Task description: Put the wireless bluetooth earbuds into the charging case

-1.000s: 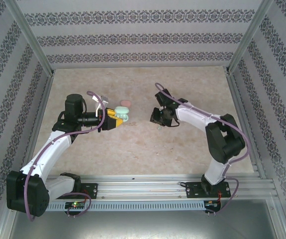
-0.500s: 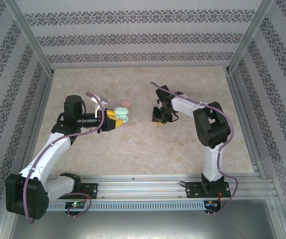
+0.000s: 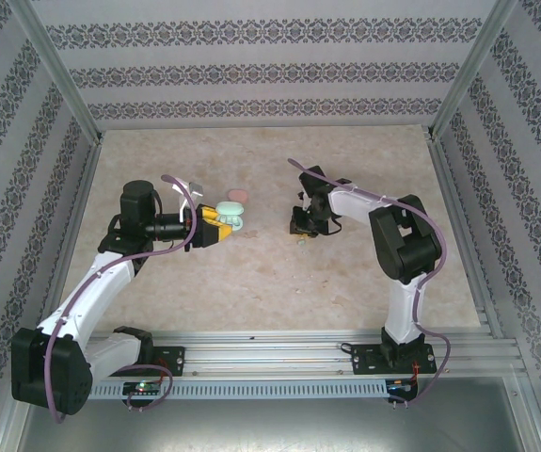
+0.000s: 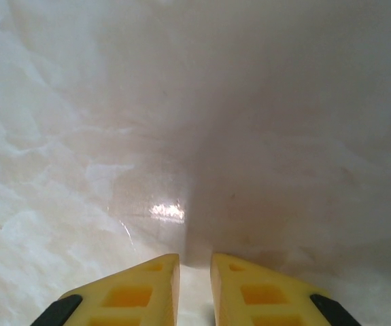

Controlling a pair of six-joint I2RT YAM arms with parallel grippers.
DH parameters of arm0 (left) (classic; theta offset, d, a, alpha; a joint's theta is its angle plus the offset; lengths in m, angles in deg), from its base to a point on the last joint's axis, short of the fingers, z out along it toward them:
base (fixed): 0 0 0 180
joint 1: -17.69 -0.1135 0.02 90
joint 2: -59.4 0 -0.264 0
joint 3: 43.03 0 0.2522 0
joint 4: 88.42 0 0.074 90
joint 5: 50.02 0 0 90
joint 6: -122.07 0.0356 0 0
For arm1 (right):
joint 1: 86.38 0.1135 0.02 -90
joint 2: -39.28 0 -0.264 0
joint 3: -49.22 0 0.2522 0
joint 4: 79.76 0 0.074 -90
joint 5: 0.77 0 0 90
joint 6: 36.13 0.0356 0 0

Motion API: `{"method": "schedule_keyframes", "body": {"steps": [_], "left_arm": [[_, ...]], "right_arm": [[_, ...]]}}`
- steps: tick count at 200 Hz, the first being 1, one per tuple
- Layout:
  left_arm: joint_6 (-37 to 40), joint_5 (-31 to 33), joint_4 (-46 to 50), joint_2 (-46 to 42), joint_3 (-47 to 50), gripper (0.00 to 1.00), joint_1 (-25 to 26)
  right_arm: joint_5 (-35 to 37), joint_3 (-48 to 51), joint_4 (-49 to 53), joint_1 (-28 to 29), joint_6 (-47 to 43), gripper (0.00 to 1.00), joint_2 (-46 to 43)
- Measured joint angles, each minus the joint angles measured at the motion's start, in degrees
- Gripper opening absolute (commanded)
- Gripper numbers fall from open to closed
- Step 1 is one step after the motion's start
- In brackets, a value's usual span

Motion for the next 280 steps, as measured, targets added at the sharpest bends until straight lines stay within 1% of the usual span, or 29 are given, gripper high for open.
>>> {"method": "schedule_keyframes", "body": {"steps": [50,81,97,123,143,163,197,218,227,242,280], "left_arm": [[0.0,0.0,0.0,0.0,0.0,0.31,0.0],[0.0,0.0,0.0,0.0,0.0,0.31,0.0],[0.0,0.0,0.0,0.0,0.0,0.31,0.0],[0.0,0.0,-0.1,0.0,0.2,0.31,0.0],[0.0,0.0,-0.1,0.0,0.2,0.31,0.0],[0.0,0.0,-0.1,-0.2,0.5,0.31,0.0],[0.0,0.0,-0.1,-0.2,0.5,0.31,0.0],[0.0,0.0,-0.1,-0.2,0.5,0.31,0.0],[0.0,0.0,-0.1,-0.3,0.5,0.31,0.0],[0.0,0.0,-0.1,-0.3,0.5,0.31,0.0],[0.1,0.0,0.0,-0.7,0.5,0.31,0.0]], "right_arm": [[0.1,3.2,1.7,0.0,1.2,0.24,-2.7],[0.5,4.3,3.8,0.0,1.9,0.28,-4.0],[0.9,4.4,4.8,0.0,2.0,0.28,-4.5],[2.8,4.3,6.9,0.2,1.9,0.29,-6.2],[5.6,2.9,9.8,0.9,1.2,0.29,-7.9],[8.4,-0.7,12.4,3.1,-1.7,0.29,-8.3],[14.0,-7.1,17.0,9.8,-9.8,0.29,-8.1],[17.1,-9.8,19.4,13.3,-13.9,0.3,-6.5],[18.1,-10.5,20.2,14.4,-15.3,0.31,-5.3],[19.6,-10.7,21.2,15.2,-16.9,0.37,-3.3],[22.6,-10.8,23.4,15.5,-19.4,0.37,0.3]]}}
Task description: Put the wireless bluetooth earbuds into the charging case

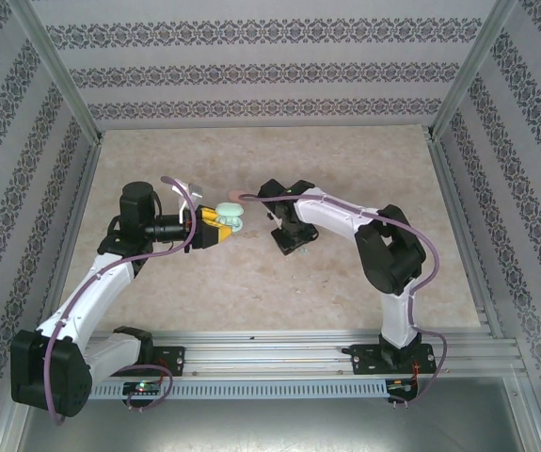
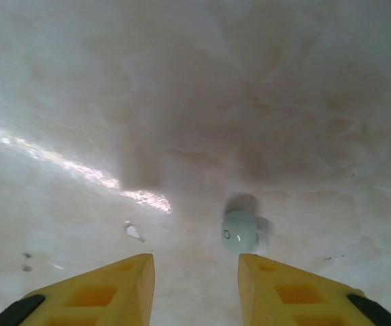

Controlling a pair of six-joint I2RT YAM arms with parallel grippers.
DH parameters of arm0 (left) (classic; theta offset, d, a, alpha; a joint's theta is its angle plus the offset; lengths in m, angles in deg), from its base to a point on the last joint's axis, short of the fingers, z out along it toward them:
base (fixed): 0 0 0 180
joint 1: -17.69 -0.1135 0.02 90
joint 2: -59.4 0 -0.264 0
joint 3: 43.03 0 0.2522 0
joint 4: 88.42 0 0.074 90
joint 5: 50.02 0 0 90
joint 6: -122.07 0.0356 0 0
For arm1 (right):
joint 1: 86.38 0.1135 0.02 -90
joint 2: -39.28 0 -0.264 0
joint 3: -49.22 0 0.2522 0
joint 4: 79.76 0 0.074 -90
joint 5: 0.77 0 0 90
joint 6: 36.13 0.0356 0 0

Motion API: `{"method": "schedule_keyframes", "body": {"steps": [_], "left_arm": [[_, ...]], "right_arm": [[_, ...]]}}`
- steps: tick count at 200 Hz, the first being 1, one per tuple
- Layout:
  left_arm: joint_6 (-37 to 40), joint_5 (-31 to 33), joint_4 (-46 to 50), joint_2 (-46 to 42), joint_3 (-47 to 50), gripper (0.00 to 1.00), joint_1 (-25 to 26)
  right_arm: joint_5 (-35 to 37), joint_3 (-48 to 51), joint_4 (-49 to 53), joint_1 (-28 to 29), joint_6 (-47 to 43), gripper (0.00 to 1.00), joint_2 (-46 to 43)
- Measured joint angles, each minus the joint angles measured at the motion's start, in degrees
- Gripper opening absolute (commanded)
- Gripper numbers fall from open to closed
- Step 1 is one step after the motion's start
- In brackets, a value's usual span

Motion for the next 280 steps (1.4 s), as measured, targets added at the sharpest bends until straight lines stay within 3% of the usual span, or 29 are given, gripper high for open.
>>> {"method": "schedule_keyframes", "body": {"steps": [208,280], "left_arm": [[0.0,0.0,0.0,0.0,0.0,0.3,0.0],[0.3,0.0,0.1,0.0,0.0,0.3,0.0]], "right_arm": [[3.6,0.0,0.6,-0.4,-3.1,0.31,4.6],[3.4,0.1,0.4,-1.0,-3.3,0.18,4.6]]}}
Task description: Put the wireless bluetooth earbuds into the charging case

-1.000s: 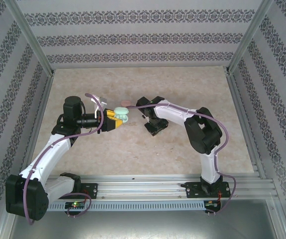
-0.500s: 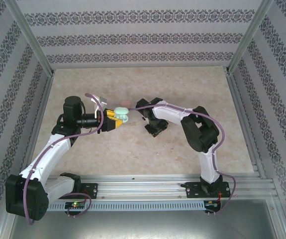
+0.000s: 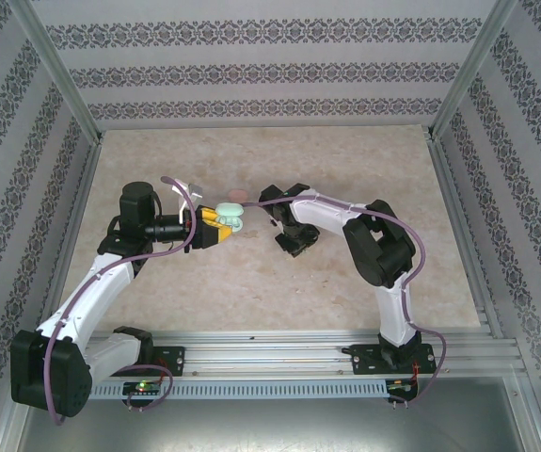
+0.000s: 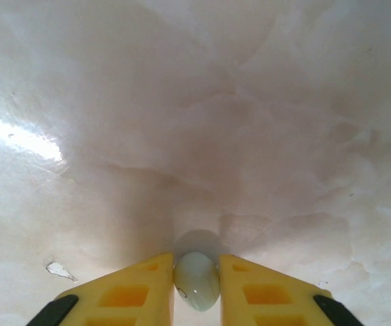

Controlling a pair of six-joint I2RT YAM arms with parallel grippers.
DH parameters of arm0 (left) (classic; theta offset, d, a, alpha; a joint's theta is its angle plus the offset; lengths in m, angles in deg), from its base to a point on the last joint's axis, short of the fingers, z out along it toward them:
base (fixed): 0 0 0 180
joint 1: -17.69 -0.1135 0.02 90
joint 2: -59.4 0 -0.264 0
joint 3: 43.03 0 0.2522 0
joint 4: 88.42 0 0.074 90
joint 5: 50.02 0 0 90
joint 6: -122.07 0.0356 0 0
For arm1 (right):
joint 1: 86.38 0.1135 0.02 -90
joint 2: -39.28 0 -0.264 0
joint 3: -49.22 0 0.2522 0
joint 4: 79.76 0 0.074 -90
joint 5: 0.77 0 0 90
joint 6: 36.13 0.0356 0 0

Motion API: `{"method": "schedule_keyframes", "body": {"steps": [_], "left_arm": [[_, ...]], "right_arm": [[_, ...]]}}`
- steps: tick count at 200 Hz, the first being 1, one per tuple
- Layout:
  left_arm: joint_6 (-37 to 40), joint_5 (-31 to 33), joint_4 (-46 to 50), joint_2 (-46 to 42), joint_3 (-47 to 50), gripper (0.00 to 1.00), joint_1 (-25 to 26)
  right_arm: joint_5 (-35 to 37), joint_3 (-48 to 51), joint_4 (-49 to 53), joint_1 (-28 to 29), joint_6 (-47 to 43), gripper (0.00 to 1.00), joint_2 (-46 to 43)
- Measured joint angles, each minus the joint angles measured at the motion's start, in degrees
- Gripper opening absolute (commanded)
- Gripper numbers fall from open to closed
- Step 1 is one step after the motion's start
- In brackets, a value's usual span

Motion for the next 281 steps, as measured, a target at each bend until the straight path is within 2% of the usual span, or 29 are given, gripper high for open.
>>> {"method": "schedule_keyframes", "body": {"steps": [86,134,229,281], "left_arm": [[0.6,0.0,1.2,-0.5,-0.1,0.3,0.0],[0.4,0.1,0.7,-0.5,-0.1,0.3,0.0],[-2.9,0.3,-7.2,1.4,1.1,0.29,0.0],[-4.0,0.3,-9.9,2.1,1.2,0.29,0.0]], "right_arm": [[-4.4,2.4,-1.7,-1.9,2.2,0.15,-4.3],[-8.7,2.7,-2.8,-1.9,5.2,0.14,-11.2],[-17.8,2.6,-6.1,-1.9,14.4,0.14,-26.2],[-20.6,1.2,-7.9,1.0,19.1,0.13,-31.6]]}}
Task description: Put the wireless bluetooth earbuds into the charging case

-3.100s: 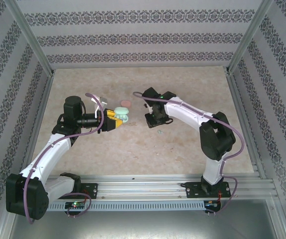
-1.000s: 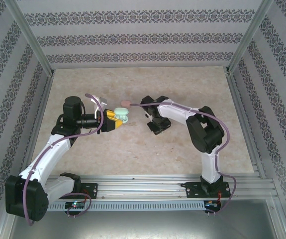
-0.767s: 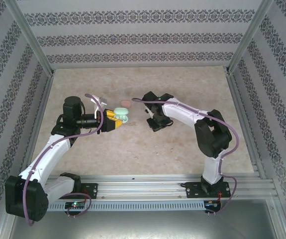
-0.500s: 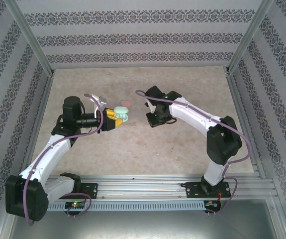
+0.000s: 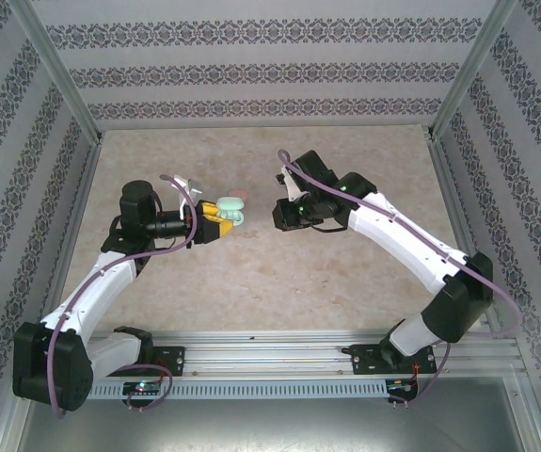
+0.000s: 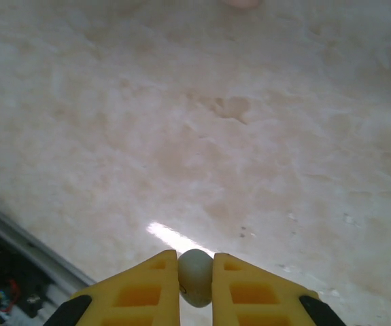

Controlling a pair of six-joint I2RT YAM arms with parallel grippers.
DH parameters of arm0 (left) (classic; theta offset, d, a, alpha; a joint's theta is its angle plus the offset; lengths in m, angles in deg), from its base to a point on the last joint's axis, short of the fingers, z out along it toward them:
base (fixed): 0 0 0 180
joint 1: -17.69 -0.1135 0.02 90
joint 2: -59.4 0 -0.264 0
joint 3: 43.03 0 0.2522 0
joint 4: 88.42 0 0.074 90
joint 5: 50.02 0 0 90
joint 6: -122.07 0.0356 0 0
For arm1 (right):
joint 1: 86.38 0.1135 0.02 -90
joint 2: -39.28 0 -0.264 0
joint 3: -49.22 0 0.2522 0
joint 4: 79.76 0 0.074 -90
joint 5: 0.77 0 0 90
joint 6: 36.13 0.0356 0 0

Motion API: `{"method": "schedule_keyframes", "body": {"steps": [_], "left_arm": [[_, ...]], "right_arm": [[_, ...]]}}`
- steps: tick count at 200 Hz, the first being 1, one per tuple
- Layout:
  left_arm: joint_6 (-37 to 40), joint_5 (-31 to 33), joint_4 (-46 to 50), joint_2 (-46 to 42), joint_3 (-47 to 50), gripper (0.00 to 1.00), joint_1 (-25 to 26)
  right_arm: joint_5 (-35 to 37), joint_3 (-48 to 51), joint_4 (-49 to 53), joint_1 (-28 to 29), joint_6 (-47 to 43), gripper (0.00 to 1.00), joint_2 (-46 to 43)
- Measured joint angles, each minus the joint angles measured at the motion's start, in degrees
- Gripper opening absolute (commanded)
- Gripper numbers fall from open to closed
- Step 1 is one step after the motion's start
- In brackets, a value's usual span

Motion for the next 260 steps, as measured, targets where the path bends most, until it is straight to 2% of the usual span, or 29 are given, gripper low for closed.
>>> {"method": "schedule_keyframes", "body": {"steps": [72,134,260], "left_arm": [[-1.2,0.0,-1.4,0.6,0.1,0.29,0.0],[-3.0,-0.3,-4.2,1.5,0.1,0.29,0.0],[-5.1,-0.7,-5.7,1.5,0.8,0.29,0.0]], "right_arm": [[-4.2,-1.2,-7.5,2.6,6.9,0.13,-7.2],[-5.2,-4.6,-11.0,7.1,8.6,0.13,-6.2],[-6.1,-5.2,-12.5,8.8,10.1,0.13,-0.4]]}}
